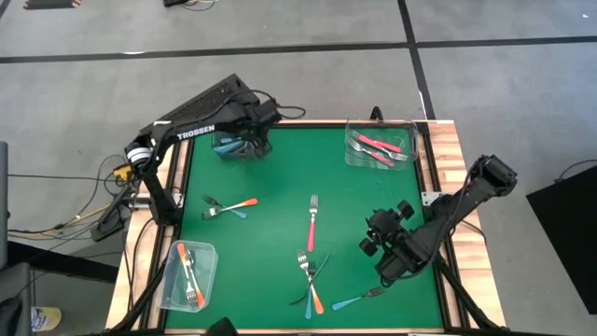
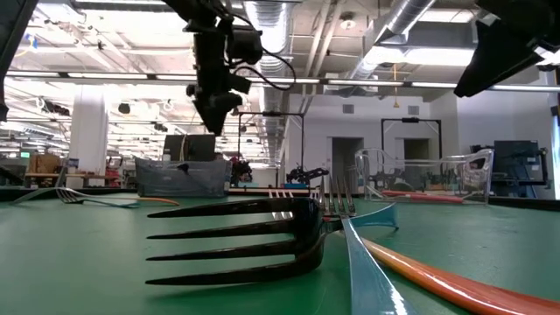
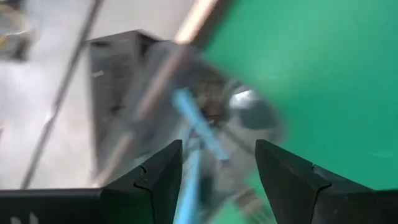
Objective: Sort silverware by color (type)
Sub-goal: Put the blue fork into the black bin
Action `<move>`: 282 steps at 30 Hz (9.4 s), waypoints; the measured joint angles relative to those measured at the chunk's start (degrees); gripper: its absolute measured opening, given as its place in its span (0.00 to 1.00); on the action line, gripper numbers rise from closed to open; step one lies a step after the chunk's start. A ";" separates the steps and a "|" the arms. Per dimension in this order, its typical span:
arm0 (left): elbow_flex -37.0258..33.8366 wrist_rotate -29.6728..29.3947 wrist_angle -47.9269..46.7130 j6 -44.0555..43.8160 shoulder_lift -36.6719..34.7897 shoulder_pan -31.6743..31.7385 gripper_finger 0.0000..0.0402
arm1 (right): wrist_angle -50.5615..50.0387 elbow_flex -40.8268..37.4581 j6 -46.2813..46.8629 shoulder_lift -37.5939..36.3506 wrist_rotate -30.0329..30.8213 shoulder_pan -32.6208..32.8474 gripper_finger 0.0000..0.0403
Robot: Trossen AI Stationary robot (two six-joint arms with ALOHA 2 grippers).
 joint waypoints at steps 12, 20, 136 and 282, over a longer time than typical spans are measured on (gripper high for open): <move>-18.41 -14.87 1.15 -9.30 -0.40 -8.09 0.47 | 0.12 0.00 -0.05 0.00 -4.37 0.29 0.42; -22.04 -19.88 4.26 -11.54 -0.44 -10.24 0.47 | -0.58 0.00 -1.17 0.00 -4.39 -1.16 0.42; -41.27 -16.08 56.01 -7.34 -39.91 -45.88 0.38 | 43.61 0.28 -29.25 18.71 -39.83 10.07 0.40; -55.04 24.93 114.02 7.22 -21.94 -37.54 0.38 | 99.89 -11.30 -85.04 -2.36 -35.91 -26.69 0.02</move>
